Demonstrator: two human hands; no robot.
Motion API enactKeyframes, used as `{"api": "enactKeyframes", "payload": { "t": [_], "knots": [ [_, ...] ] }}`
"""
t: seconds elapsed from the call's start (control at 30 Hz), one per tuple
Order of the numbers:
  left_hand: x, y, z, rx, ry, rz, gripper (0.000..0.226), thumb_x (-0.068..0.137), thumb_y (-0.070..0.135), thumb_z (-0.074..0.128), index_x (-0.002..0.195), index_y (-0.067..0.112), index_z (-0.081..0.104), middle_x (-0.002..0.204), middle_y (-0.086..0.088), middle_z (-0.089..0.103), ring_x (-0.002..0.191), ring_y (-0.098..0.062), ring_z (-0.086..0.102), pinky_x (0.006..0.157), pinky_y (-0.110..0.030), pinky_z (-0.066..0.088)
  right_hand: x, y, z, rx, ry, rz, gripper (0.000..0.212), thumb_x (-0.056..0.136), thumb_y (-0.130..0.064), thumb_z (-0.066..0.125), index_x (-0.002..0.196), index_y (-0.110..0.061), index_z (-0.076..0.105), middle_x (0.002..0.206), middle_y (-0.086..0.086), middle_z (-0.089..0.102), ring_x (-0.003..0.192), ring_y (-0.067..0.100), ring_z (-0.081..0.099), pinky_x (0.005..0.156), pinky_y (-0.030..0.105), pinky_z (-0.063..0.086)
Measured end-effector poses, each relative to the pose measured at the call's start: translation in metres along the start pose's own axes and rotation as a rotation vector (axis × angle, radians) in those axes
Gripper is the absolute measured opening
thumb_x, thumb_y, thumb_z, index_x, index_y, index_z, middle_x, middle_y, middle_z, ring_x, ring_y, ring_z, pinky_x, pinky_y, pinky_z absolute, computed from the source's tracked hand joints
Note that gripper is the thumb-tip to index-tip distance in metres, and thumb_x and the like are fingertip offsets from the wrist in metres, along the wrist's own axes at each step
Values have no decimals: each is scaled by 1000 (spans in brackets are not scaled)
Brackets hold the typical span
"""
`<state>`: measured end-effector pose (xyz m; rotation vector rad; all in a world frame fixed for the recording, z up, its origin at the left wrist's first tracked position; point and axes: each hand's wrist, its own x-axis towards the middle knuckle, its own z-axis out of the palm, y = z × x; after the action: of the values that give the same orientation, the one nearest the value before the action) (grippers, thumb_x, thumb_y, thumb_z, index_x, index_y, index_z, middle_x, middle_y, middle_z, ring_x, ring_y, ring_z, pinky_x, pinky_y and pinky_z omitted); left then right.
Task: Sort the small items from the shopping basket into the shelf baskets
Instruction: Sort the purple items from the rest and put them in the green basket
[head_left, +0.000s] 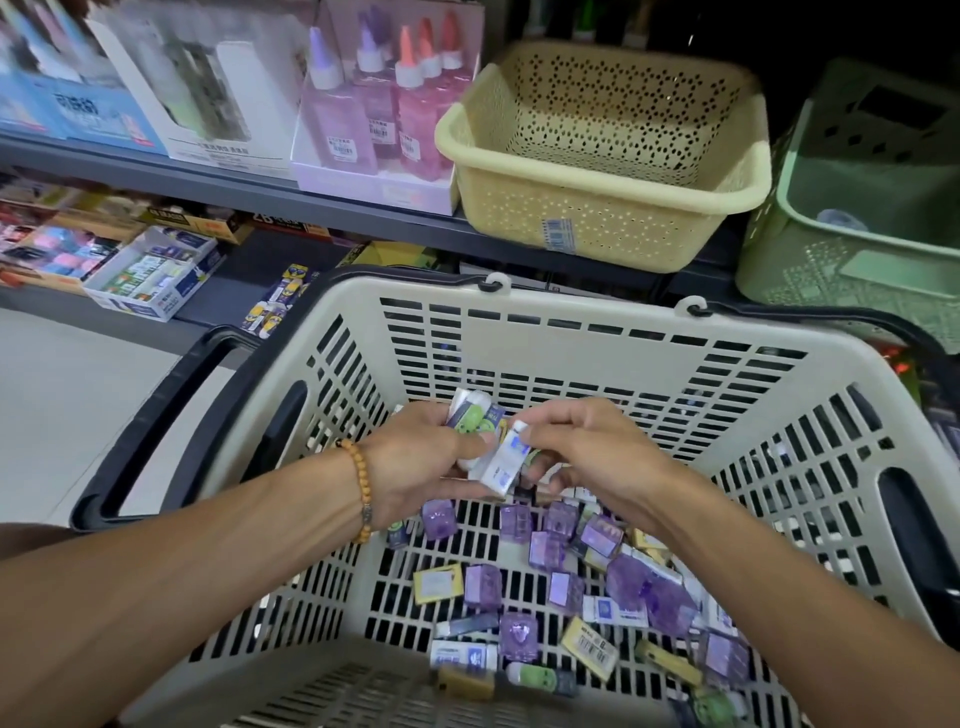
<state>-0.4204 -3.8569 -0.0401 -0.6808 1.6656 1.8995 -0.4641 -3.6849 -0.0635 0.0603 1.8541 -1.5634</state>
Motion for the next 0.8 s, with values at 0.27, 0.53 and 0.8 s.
{"api": "enactKeyframes", "payload": {
  "t": [0.27,0.53,0.8],
  "knots": [
    [3,-1,-3,-34,26,-28,18,92,4,60,109,0,60,105,-17,72,94,-27,71,66,-29,60,22,29,-29,-162,279,79,12,96,-7,58,94,-10,70,77,9,69,56,9,65,53,18,52],
    [2,-1,-1,-27,-20,-56,19,92,2,59,112,1,58,108,-18,71,95,-27,71,71,-33,61,22,28,-22,-161,287,-33,11,96,-16,58,93,-16,68,92,2,70,76,8,71,68,26,59],
    [-1,-2,2,35,-94,-23,19,93,0,56,112,1,63,117,-21,67,109,-32,65,79,-37,60,10,0,1,-54,-61,-80,30,98,-31,57,82,-7,68,72,5,62,58,13,57,56,26,51]
  ]
}}
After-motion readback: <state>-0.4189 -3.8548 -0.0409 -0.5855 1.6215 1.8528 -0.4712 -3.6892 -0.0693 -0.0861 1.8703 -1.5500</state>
